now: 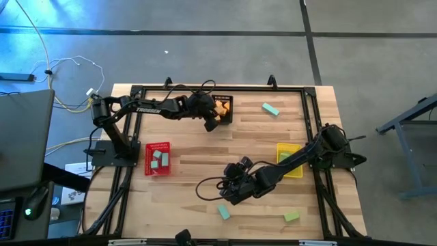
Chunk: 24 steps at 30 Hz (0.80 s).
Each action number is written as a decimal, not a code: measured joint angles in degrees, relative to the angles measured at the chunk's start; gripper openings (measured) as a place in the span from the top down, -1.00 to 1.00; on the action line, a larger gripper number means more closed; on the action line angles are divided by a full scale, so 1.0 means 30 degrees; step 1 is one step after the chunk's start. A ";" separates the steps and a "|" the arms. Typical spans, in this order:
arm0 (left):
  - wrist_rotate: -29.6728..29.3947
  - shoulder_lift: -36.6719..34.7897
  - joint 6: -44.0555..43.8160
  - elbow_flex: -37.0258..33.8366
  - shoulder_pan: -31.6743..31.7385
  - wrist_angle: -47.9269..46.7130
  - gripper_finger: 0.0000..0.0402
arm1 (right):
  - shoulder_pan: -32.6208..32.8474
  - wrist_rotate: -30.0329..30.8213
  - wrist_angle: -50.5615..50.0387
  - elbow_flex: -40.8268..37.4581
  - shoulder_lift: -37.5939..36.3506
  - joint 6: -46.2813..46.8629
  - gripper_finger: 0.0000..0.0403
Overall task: Sort & place blocks by color
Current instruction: Put the yellow block into the black bin, then put the blue block into the red bin
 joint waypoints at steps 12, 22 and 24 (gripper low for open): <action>0.0587 -0.0042 -0.0212 0.0000 0.0000 -0.0012 0.04 | 0.0000 0.0000 -0.0022 0.0000 0.0000 0.0665 -0.05; 0.1780 -0.1749 -0.0091 0.0015 -0.0168 -0.2008 0.04 | -0.0117 0.0085 -0.0542 0.0000 0.0000 0.1526 -0.05; 0.1798 -0.2446 0.0452 0.0015 -0.0223 -0.2392 0.04 | -0.0121 0.0087 -0.0702 0.0000 0.0000 0.1551 -0.05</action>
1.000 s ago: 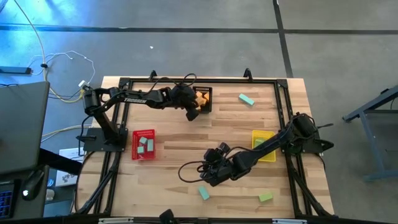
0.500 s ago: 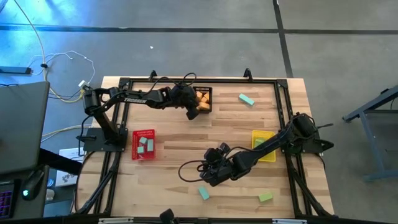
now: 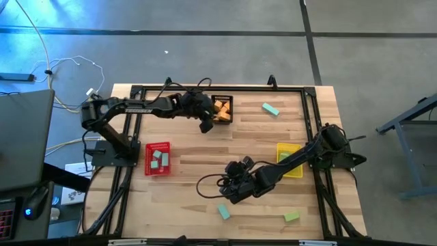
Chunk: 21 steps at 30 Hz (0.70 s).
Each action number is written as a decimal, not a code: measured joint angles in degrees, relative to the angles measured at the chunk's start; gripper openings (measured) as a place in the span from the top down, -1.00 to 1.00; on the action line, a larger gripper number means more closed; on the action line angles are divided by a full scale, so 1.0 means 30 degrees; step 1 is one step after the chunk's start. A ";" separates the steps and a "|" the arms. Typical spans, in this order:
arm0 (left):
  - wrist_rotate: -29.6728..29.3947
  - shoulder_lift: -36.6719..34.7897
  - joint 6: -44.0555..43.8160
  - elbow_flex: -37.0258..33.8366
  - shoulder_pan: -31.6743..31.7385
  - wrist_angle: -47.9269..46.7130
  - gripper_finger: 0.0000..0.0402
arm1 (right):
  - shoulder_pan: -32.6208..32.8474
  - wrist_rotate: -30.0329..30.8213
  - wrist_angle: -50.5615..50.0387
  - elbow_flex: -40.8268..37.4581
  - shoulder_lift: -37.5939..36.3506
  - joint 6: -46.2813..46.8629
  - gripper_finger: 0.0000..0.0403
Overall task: Sort & place blocks by color
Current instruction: Put the blue block into the red bin
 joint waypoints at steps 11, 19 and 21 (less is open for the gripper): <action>-0.0129 -0.4829 0.1056 0.0000 -0.0127 -0.3917 0.04 | -0.0906 0.0507 -0.2141 0.0000 0.0000 0.0395 -0.05; -0.0150 -0.7981 0.0535 0.0000 -0.0370 -0.7979 0.04 | -0.1863 0.0390 -0.5282 0.0000 0.0000 0.1180 -0.05; -0.0150 -0.8499 0.0541 0.0000 -0.0533 -0.8769 0.04 | -0.2177 0.0201 -0.5789 0.0000 0.0000 0.1150 -0.05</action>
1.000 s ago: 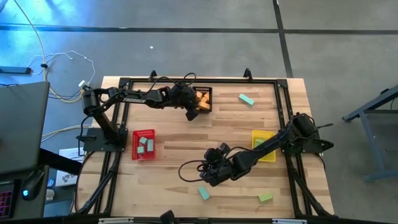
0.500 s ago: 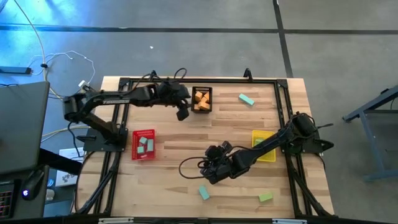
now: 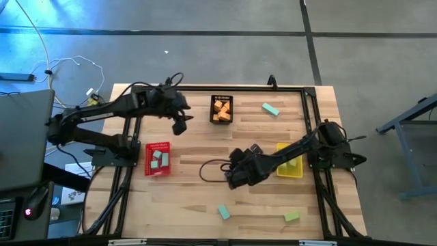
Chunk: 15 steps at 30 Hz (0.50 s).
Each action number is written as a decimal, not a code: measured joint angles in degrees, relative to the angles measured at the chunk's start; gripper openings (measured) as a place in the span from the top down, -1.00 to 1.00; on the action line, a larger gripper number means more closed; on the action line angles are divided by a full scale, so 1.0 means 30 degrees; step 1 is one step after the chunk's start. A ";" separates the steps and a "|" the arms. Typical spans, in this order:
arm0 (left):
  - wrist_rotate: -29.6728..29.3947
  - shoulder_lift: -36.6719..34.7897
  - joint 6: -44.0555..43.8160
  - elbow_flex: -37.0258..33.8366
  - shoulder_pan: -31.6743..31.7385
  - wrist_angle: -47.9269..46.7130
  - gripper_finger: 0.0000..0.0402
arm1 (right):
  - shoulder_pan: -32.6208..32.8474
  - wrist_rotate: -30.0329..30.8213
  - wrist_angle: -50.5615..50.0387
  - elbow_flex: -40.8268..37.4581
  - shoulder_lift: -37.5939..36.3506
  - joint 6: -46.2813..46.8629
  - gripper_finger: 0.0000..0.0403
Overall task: Sort & place blocks by color
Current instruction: Put the blue block into the red bin
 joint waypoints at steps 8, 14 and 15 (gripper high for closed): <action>-0.0007 -0.0825 -0.0992 0.0000 -0.1078 -0.2224 0.04 | -0.1723 -0.1864 -0.1871 0.0000 0.0000 -0.1262 -0.05; 0.0000 -0.0829 -0.1358 0.0000 -0.2248 -0.3603 0.04 | -0.3059 -0.2321 -0.3676 0.0000 0.0000 -0.2691 -0.05; 0.0000 -0.0829 -0.1361 0.0000 -0.2468 -0.3681 0.04 | -0.3262 -0.2321 -0.3951 0.0000 0.0000 -0.2883 -0.05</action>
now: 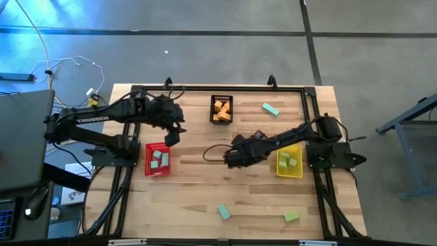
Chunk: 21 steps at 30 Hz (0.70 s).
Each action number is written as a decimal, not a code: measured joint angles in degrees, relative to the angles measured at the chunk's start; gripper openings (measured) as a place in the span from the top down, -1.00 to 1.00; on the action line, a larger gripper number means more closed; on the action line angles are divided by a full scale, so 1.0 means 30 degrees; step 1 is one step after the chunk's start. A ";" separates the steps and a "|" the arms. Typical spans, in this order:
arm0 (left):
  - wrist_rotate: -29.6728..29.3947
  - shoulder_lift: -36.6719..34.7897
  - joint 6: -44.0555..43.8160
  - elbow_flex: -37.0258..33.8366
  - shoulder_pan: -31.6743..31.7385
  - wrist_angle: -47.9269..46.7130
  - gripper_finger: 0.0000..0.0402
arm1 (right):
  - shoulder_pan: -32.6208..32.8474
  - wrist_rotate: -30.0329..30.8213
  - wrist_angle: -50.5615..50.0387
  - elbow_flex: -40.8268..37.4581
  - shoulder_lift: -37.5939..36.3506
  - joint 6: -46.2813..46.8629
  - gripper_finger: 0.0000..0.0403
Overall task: Sort & place blocks by color
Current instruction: Put the blue block into the red bin
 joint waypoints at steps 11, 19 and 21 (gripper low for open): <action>-0.0007 0.0000 -0.0495 0.0000 -0.2047 -0.0673 0.04 | -0.1935 0.0782 -0.1932 -0.0015 -0.1543 -0.1599 -0.05; -0.0007 0.0000 -0.0495 0.0000 -0.3006 -0.0817 0.04 | -0.4344 0.0479 -0.3147 -0.0007 -0.2582 -0.3851 -0.05; -0.0015 0.0000 -0.0495 0.0000 -0.3155 -0.0800 0.04 | -0.5236 0.0018 -0.3142 -0.0007 -0.2594 -0.4814 -0.05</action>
